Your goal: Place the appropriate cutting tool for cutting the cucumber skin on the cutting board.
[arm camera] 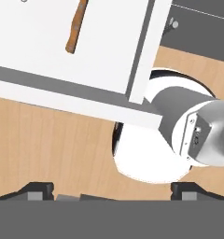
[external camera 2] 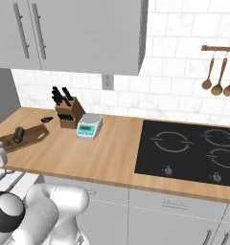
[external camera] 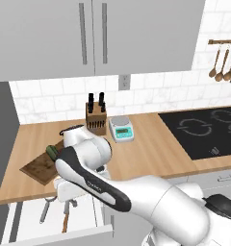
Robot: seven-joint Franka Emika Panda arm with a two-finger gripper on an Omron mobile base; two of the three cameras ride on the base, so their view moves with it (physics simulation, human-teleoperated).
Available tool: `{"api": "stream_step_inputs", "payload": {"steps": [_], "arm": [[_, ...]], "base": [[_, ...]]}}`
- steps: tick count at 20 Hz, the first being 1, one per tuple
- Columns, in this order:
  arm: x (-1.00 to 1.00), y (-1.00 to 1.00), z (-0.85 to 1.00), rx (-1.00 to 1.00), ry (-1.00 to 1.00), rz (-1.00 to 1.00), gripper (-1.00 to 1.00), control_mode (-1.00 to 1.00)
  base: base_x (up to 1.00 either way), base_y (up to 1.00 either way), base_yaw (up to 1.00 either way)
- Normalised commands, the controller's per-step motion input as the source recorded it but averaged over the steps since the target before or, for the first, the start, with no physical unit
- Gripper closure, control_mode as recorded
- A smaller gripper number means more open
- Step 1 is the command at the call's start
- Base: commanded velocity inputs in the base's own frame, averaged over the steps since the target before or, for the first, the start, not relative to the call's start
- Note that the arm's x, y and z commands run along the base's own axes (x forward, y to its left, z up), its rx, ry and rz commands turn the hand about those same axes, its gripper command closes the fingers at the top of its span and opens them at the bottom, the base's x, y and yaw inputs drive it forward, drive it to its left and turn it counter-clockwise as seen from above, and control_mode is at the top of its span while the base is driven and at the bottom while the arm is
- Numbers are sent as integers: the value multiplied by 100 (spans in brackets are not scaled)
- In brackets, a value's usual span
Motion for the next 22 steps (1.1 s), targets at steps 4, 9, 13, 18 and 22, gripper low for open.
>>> {"api": "stream_step_inputs", "payload": {"steps": [4, 9, 13, 18, 22], "arm": [[0, 20, -18, 0, 1, 0, -100, -100], [10, 20, -14, 0, 5, -6, -100, -100], [0, 24, -34, 0, 1, -5, -100, -100], [1, 22, -36, 1, 0, -5, -100, -100], [9, 12, -22, 2, 4, -3, -100, -100]], "base": [[0, 0, 0], [0, 0, 0], [0, 0, 0], [0, 0, 0], [0, 0, 0]]}}
